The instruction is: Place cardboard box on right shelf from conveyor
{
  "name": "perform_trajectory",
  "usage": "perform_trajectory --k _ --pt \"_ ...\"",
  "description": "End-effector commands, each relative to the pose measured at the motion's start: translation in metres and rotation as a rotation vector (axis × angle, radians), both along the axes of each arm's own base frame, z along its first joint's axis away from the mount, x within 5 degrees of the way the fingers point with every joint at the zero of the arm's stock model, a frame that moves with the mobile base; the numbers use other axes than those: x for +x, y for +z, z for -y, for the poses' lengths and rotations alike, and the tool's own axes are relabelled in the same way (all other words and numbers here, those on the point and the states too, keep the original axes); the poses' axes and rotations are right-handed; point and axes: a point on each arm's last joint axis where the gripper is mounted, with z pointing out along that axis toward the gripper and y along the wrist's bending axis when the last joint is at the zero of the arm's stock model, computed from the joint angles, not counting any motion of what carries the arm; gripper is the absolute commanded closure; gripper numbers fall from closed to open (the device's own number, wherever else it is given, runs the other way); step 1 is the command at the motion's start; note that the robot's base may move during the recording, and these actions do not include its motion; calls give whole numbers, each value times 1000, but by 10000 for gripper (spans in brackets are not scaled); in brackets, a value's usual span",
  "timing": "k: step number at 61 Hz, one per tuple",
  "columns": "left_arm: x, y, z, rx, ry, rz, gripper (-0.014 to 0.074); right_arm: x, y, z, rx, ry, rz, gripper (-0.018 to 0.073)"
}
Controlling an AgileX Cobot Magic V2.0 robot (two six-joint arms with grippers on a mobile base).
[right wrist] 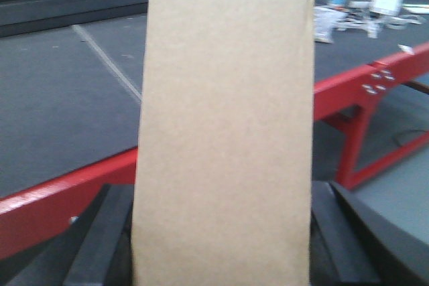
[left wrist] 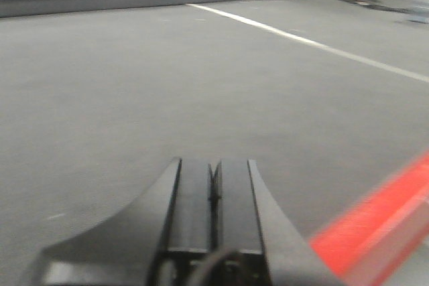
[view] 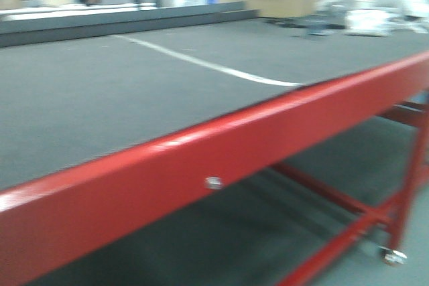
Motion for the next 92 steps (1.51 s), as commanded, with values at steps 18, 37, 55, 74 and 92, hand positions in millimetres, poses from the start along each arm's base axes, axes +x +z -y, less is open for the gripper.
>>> perform_trajectory --k 18,37,55,74,92 --pt "-1 6 0 -11 2 92 713 1 17 0 -8 -3 121 324" --pt "-1 6 -3 -9 55 92 713 1 17 0 -8 -3 121 324" --pt "-1 6 -7 -6 121 92 712 1 17 0 -8 -3 121 324" --pt "-1 6 -5 -7 91 92 713 1 17 0 -8 -3 121 324" --pt "-1 6 -5 -7 91 92 713 1 17 0 -8 -3 121 324"
